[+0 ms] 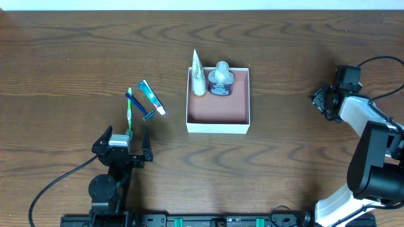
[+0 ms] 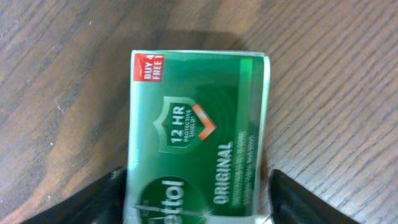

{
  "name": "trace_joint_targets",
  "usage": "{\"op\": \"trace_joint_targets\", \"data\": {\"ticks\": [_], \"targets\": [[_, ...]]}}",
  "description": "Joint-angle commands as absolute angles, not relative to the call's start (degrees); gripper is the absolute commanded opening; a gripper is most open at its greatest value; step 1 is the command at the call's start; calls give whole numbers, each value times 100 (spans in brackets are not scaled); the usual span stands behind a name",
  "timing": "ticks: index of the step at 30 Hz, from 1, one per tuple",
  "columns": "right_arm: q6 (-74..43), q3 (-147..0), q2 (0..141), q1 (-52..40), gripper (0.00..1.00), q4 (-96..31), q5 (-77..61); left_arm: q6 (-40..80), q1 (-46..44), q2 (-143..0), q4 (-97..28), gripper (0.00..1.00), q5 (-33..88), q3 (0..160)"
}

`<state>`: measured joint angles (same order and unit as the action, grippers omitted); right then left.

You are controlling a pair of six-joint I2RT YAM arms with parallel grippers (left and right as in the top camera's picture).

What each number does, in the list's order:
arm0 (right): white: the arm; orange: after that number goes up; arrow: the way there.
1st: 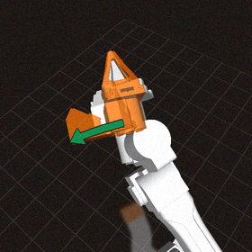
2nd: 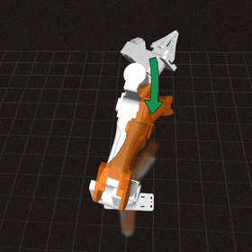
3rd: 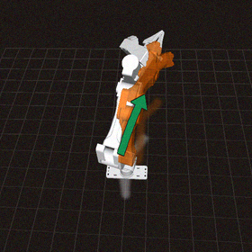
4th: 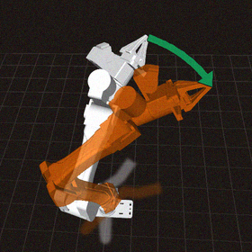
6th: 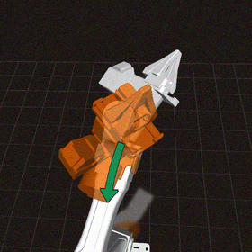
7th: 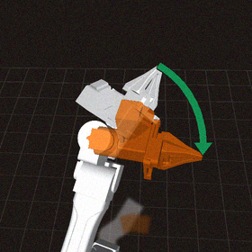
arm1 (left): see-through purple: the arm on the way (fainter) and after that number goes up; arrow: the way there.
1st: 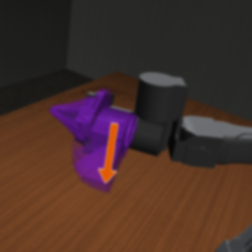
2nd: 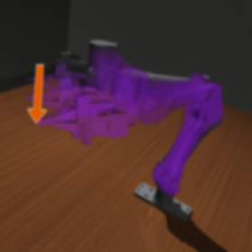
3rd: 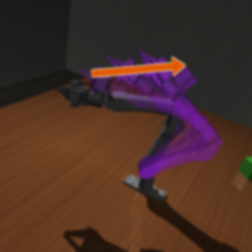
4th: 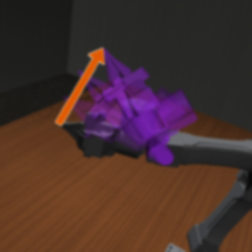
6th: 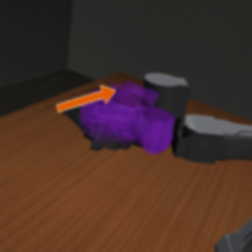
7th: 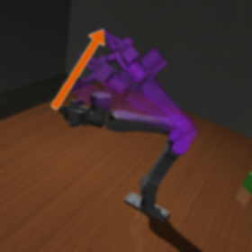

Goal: Pack container
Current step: 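Release the bottle and grasp the green Dettol soap box, then carry the Dettol soap box into the box and lower it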

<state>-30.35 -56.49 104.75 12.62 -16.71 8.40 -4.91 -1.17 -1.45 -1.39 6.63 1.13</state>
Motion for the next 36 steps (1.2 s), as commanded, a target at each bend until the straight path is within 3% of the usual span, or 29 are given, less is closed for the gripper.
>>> {"op": "trace_joint_targets", "data": {"ticks": [1, 3, 15, 27, 36], "targets": [[-2899, -5621, 10512, 1323, 61, -1651, 878, -489, -89, -148, -344, 98, 725, 23], [-2862, -5621, 10512, 1321, 55, -1649, 849, -489, -89, -148, -344, 98, 725, 23], [-2755, -6088, 10320, 1251, 46, -1857, -307, -489, -89, -148, -344, 98, 725, 23], [-2263, -6746, 8958, 714, 51, -2294, -2386, -489, -89, -148, -344, 98, 725, 23], [-2919, -6742, 8705, -272, 53, -2429, -2486, -489, -89, -148, -344, 98, 725, 23]]}}
